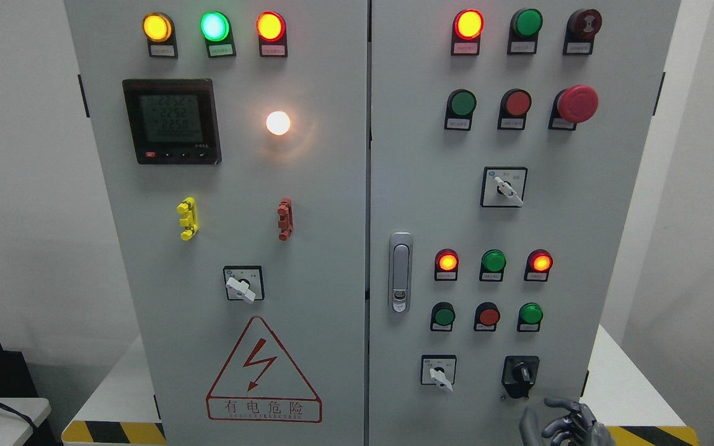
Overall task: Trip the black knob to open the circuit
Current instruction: 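Raise the right hand up toward the black rotary knob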
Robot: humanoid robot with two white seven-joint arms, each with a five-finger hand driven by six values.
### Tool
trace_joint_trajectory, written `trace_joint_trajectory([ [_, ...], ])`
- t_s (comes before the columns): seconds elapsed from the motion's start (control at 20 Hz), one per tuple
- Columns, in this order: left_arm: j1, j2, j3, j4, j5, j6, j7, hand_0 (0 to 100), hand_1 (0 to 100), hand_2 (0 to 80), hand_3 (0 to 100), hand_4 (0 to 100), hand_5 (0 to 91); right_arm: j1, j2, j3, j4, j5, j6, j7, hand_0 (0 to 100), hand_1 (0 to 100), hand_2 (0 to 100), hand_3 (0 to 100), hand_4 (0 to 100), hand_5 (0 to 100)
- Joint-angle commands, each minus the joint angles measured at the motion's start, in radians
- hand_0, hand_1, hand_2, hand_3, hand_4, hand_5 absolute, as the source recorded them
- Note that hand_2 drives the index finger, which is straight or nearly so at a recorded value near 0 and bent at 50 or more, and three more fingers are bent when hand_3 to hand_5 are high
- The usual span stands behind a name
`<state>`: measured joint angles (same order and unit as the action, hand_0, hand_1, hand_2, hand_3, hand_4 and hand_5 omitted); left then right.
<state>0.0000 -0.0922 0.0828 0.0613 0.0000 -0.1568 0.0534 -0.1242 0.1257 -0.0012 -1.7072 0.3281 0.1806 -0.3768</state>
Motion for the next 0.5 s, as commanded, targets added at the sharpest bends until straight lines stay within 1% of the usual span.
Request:
trace_joint_trajectory([
  [0.0,-0.008,0.0,0.0,0.0,-0.034,0.0,0.0,12,39,0.0,0,0,0.0,-0.012,0.002,0.009,0.038,0.0,-0.001,-0.001,34,79,43,81,89,97],
  [0.15,-0.008,0.0,0.0,0.0,-0.034,0.0,0.0,12,39,0.0,0,0,0.0,-0.018,0.0,0.009,0.046,0.0,-0.003,0.001,30,79,44,82,89,97],
  [0.45,-0.008,0.0,0.0,0.0,-0.034,0.0,0.0,12,39,0.0,0,0,0.0,-0.048,0.0,0.007,0.058,0.0,-0.001,-0.001,30,79,44,82,89,97],
])
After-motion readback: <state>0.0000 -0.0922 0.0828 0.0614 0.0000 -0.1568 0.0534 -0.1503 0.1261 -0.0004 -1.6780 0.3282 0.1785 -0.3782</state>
